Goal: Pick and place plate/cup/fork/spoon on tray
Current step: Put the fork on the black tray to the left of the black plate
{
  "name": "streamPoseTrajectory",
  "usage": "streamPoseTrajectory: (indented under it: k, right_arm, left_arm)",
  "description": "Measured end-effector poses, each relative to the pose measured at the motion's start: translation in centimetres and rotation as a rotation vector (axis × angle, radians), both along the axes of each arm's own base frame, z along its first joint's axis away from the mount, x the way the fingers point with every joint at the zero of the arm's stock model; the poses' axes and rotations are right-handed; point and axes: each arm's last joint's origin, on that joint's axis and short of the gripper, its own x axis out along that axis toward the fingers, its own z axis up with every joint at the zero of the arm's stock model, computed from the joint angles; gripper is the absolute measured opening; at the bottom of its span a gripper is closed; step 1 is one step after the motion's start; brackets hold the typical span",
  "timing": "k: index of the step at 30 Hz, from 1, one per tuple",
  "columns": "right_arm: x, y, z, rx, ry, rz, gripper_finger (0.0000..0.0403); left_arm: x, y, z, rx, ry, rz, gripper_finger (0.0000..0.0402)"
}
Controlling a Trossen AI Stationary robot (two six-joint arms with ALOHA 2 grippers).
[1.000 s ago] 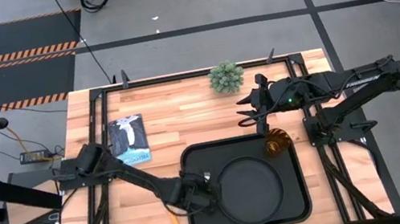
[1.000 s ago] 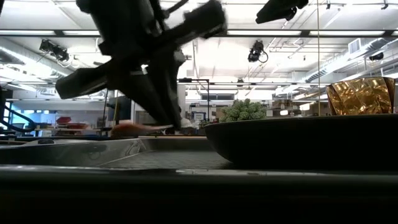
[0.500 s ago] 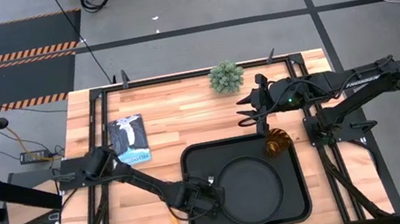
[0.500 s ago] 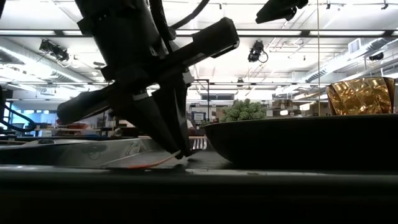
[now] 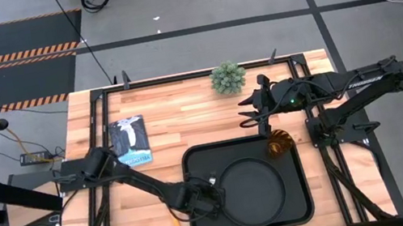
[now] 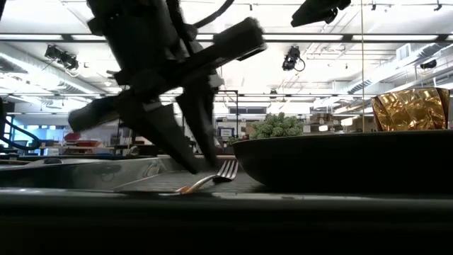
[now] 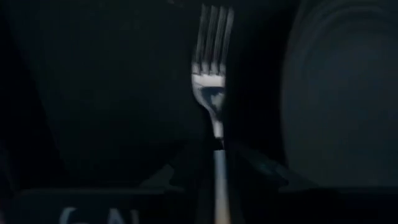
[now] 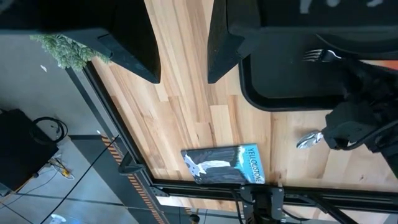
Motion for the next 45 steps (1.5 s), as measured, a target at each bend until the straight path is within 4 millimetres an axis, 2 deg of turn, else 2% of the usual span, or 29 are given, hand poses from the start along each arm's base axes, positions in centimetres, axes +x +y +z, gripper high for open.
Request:
streamPoseTrajectory:
  k: [6, 10, 18, 30, 35, 45]
  right_arm:
    - [0.0, 0.0, 0.1, 0.002, -0.009, 0.001, 0.0138]
    - [0.1, 0.0, 0.1, 0.003, -0.016, 0.003, 0.0138]
    - [0.1, 0.0, 0.1, 0.002, -0.014, 0.007, 0.0138]
    - [0.1, 0.0, 0.1, 0.002, -0.014, 0.007, 0.0138]
    - [0.1, 0.0, 0.1, 0.001, -0.013, 0.008, 0.0138]
    - [0.1, 0.0, 0.1, -0.005, -0.012, 0.011, 0.0138]
  left_arm:
    - [-0.4, -0.1, 0.4, -0.028, 0.039, -0.026, 0.0095]
    - [-0.4, -0.3, 0.4, -0.047, 0.084, -0.123, 0.0095]
    - [-0.5, -0.4, 0.3, 0.047, 0.16, -0.41, 0.0095]
    - [-0.5, -0.5, 0.4, 0.084, 0.19, -0.58, 0.0096]
    - [-0.7, -0.9, 0.4, 0.113, 0.214, -0.742, 0.0092]
    - [-0.7, -0.9, 0.5, 0.116, 0.22, -0.838, 0.0068]
